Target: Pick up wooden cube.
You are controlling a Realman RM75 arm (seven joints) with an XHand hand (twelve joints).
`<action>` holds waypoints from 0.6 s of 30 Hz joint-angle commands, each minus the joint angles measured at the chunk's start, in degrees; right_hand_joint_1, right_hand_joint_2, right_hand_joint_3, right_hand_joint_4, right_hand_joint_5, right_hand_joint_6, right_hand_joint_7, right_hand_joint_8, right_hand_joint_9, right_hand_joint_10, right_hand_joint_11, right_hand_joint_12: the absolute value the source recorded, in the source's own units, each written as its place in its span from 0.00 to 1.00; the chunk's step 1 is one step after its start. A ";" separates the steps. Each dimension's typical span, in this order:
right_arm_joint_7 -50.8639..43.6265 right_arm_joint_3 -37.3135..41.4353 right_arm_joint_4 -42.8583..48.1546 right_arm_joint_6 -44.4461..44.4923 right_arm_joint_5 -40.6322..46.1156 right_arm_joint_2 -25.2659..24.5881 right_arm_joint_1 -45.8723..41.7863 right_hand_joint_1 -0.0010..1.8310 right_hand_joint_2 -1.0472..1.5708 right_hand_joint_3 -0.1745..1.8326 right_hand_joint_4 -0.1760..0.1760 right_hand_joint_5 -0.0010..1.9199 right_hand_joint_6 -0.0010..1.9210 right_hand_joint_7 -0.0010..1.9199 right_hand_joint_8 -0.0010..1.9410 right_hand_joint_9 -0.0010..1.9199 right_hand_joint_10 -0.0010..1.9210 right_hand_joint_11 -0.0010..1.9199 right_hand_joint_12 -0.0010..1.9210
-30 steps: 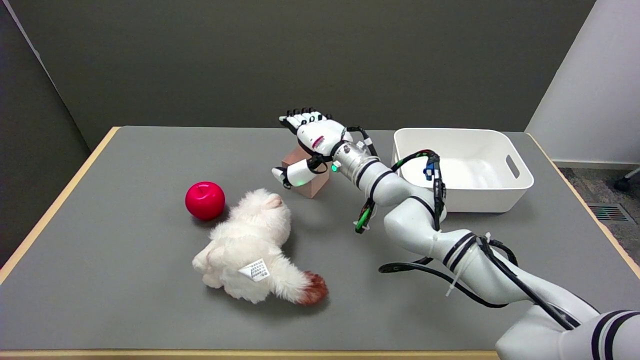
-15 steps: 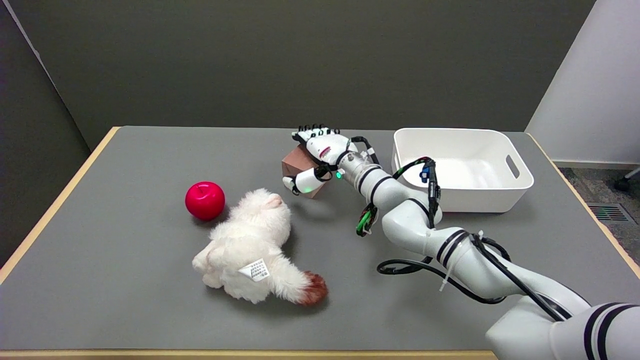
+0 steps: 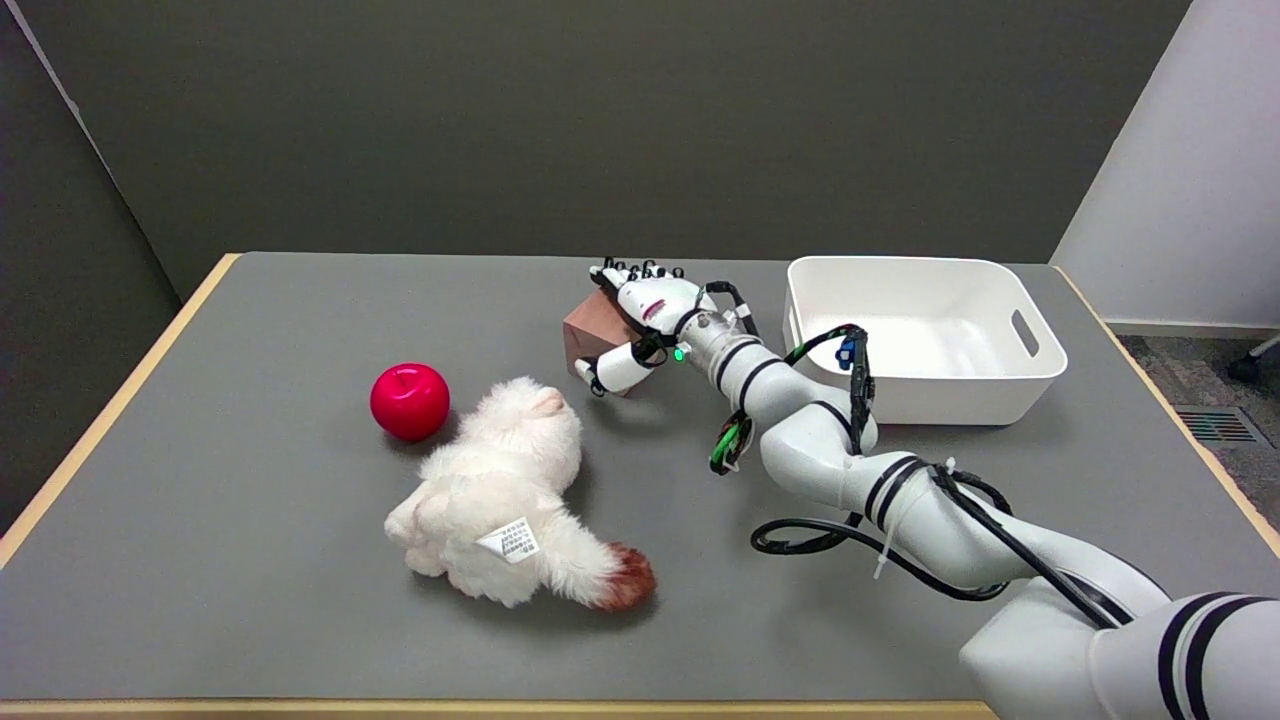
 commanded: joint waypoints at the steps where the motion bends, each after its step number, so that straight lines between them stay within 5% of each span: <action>1: -2.66 -1.41 -3.34 9.36 5.20 -0.14 -0.22 0.41 0.69 0.50 0.00 0.08 0.21 0.34 0.54 0.29 0.65 0.16 0.81; 3: -5.70 -1.72 -3.34 10.80 7.50 -0.14 -0.31 0.71 0.76 0.38 0.00 0.18 0.39 0.40 0.76 0.38 0.70 0.28 0.90; 4: -7.45 -2.08 -3.31 11.71 9.40 -0.12 -0.38 0.72 0.76 0.38 0.00 0.19 0.41 0.40 0.77 0.38 0.71 0.29 0.92; 10: -12.87 -3.28 -2.37 15.30 16.41 0.30 -0.54 0.71 0.75 0.45 0.00 0.23 0.54 0.38 0.85 0.44 0.75 0.15 1.00; 12: -12.93 -3.25 -1.19 16.59 17.02 0.54 -0.71 0.62 0.87 0.21 0.00 0.29 0.83 0.32 0.85 0.43 0.79 0.14 1.00; 18: -12.93 -1.26 4.77 18.95 17.14 2.35 -1.57 0.63 0.85 0.24 0.00 0.30 0.83 0.33 0.85 0.44 0.84 0.13 1.00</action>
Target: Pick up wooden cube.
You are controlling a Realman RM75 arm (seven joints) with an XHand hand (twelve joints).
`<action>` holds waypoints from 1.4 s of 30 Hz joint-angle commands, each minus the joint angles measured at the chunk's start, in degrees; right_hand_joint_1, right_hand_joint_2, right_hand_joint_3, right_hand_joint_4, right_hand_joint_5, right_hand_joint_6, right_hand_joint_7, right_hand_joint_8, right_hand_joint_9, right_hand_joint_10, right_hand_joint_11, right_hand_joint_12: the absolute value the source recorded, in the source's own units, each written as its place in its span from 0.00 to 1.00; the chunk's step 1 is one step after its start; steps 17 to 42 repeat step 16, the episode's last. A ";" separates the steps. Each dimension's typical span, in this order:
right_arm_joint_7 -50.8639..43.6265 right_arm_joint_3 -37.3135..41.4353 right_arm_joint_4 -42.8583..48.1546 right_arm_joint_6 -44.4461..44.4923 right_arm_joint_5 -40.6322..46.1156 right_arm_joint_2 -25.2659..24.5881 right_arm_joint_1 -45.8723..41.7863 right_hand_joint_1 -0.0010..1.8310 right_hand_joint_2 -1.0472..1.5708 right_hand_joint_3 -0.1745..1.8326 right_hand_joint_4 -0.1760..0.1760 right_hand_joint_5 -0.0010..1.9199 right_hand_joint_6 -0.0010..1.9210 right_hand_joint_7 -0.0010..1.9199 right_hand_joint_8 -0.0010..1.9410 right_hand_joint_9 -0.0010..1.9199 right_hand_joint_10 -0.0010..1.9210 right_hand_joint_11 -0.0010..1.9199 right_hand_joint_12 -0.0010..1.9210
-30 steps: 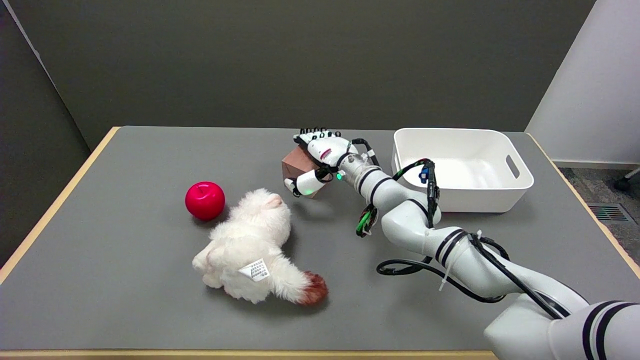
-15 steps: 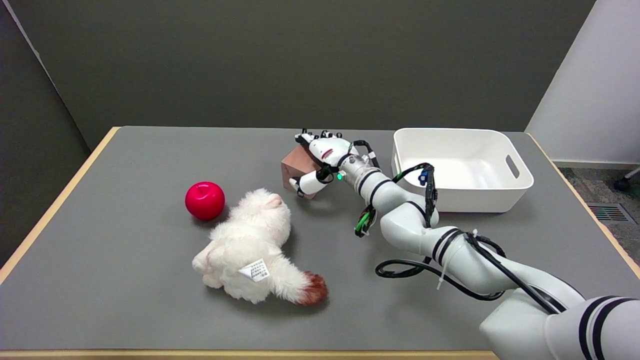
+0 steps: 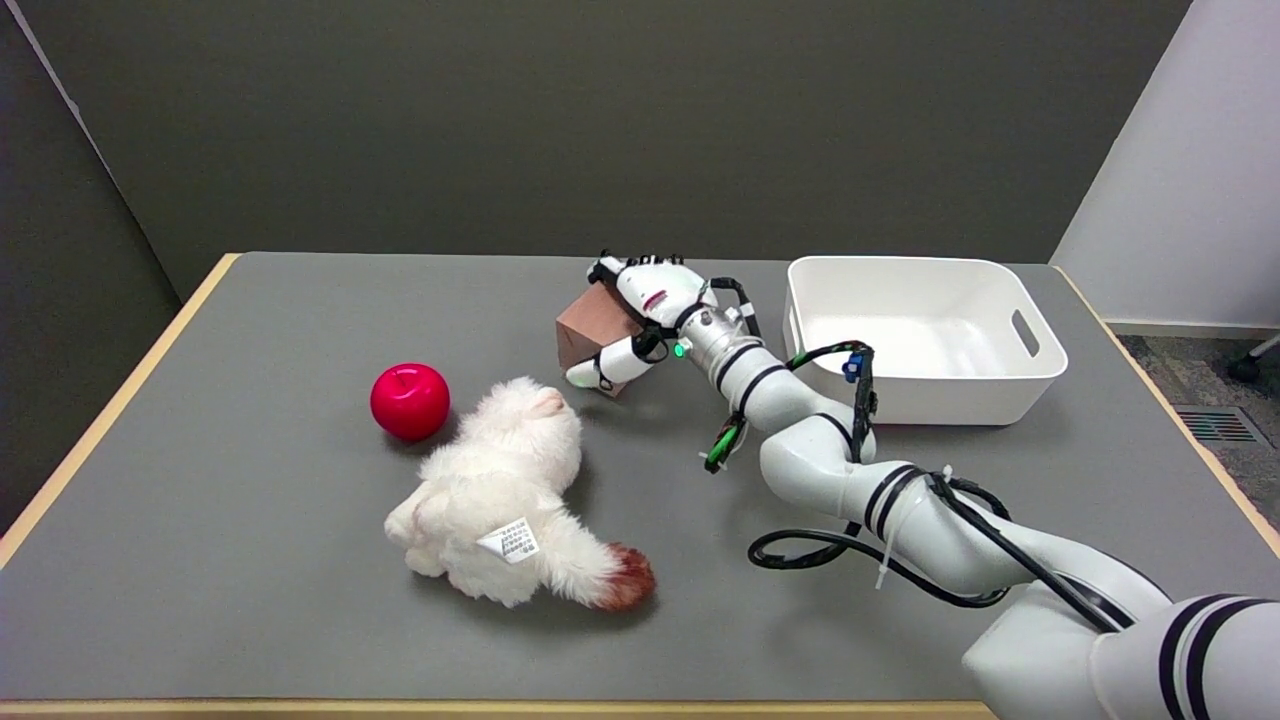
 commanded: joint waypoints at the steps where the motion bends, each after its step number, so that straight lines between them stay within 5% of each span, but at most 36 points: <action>1: -6.42 1.15 8.02 9.67 8.37 2.65 -1.43 0.63 0.85 0.24 0.00 0.30 0.83 0.33 0.85 0.44 0.84 0.14 1.00; 9: -10.95 9.52 18.67 9.99 9.13 5.91 -3.81 0.63 0.85 0.25 0.00 0.30 0.83 0.33 0.85 0.44 0.85 0.18 1.00; 16: -22.07 16.07 25.22 8.93 21.37 14.21 -8.74 0.63 0.84 0.27 0.00 0.31 0.82 0.34 0.84 0.45 0.84 0.22 1.00; 42: -22.07 16.07 25.22 8.93 21.37 14.21 -8.74 0.63 0.84 0.27 0.00 0.31 0.82 0.34 0.84 0.45 0.84 0.22 1.00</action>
